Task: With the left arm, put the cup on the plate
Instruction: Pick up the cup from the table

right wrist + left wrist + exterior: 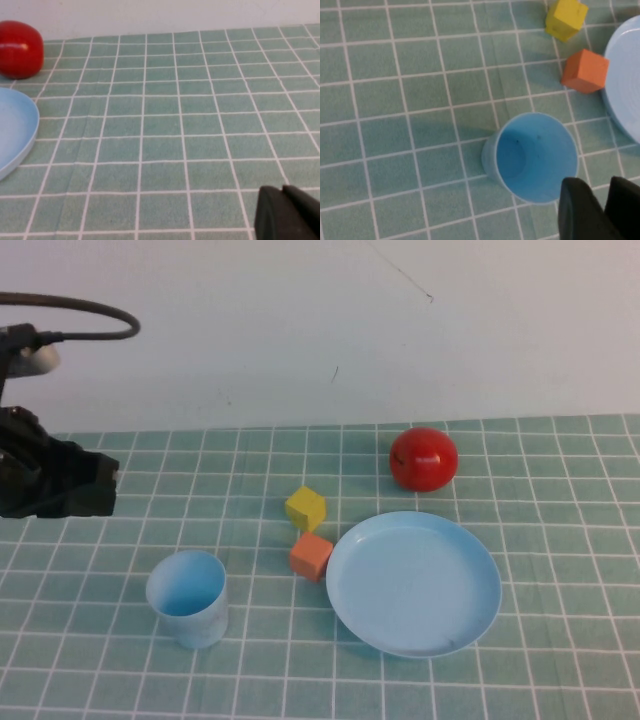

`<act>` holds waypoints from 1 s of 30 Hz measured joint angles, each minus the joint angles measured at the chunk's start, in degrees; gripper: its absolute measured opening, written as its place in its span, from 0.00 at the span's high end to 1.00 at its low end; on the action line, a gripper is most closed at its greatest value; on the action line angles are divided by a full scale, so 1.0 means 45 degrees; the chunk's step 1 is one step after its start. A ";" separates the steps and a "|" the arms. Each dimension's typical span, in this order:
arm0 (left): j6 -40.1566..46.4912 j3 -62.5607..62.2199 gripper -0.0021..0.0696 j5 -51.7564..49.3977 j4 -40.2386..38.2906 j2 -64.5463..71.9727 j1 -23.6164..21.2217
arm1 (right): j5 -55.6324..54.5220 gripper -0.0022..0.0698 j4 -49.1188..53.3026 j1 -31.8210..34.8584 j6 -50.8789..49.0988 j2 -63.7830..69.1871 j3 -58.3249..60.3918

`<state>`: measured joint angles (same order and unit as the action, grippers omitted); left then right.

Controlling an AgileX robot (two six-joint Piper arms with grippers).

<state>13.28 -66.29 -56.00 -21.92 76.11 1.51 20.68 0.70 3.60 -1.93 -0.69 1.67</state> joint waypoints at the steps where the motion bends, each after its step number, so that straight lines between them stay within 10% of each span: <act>1: 0.0030 -0.0124 0.79 0.0000 0.0092 0.0347 0.0000 | 0.0000 0.97 0.0000 0.0000 0.0000 0.0000 0.0000; 8: 0.0036 -0.0385 0.34 0.0025 0.0076 0.2455 0.0191 | 0.0000 0.97 0.0000 0.0000 0.0000 0.0000 0.0000; 14: -0.0177 -0.0406 0.25 0.0522 0.1034 0.3814 0.1167 | 0.0000 0.97 0.0000 0.0000 0.0000 0.0000 0.0000; 20: -0.0669 -0.0460 0.29 0.1225 0.2044 0.4767 0.1720 | 0.0000 0.97 0.0000 0.0000 0.0000 0.0000 0.0000; 30: -0.0720 -0.0480 0.69 0.1419 0.1873 0.6016 0.1759 | 0.0000 0.97 0.0000 0.0000 0.0000 0.0000 0.0000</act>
<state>10.04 -68.45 -49.61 -13.49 103.18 9.42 20.68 0.70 3.60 -1.93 -0.69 1.67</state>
